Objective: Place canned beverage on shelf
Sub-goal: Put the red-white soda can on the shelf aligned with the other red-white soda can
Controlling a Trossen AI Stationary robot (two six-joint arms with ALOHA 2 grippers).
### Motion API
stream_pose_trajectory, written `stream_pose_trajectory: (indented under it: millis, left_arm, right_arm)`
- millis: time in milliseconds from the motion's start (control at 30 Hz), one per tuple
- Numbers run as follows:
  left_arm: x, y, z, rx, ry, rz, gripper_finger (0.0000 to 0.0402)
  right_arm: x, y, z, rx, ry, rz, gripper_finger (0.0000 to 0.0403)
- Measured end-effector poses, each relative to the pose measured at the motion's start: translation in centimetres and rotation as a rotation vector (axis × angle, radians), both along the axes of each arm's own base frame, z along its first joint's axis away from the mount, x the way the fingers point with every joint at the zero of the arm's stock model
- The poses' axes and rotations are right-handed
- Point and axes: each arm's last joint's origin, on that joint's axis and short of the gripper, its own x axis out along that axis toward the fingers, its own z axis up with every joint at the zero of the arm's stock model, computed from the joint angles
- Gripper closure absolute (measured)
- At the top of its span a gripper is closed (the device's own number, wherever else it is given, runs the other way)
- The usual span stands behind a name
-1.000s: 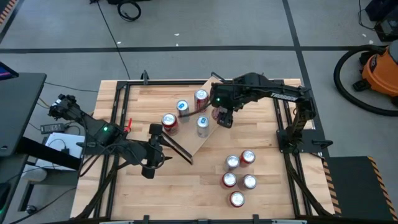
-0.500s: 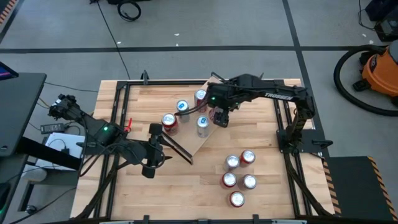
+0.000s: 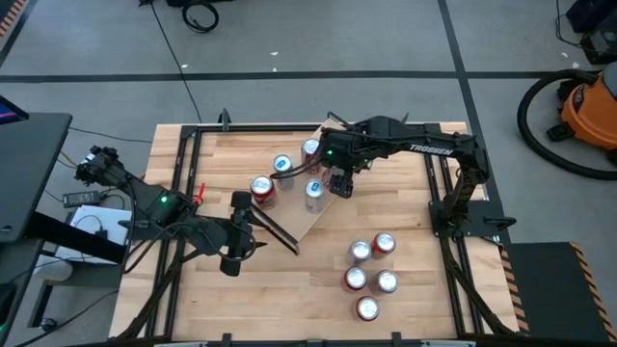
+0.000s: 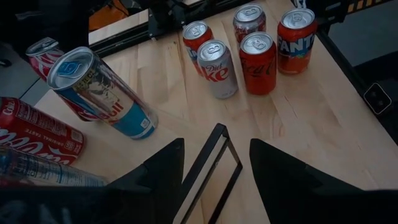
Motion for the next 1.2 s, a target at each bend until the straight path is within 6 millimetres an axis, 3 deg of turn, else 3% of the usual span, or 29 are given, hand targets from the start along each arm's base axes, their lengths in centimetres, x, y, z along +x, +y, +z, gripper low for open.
stream_pose_trajectory:
  millis: [200, 500, 1200]
  left_arm:
    - [0.0, 0.0, 0.0, -0.003, 0.000, 0.002, 0.0209]
    - [0.0, 0.0, 0.0, -0.005, 0.000, 0.004, 0.0209]
    - [-0.1, 0.0, -0.1, -0.037, 0.007, 0.028, 0.0209]
  right_arm:
    - [0.2, -0.5, -0.3, 0.000, 0.000, -0.013, 0.0045]
    - [0.2, -0.7, -0.2, -0.002, -0.007, -0.020, 0.0042]
    - [-1.1, 2.0, 0.5, -0.054, 0.048, -0.037, 0.0041]
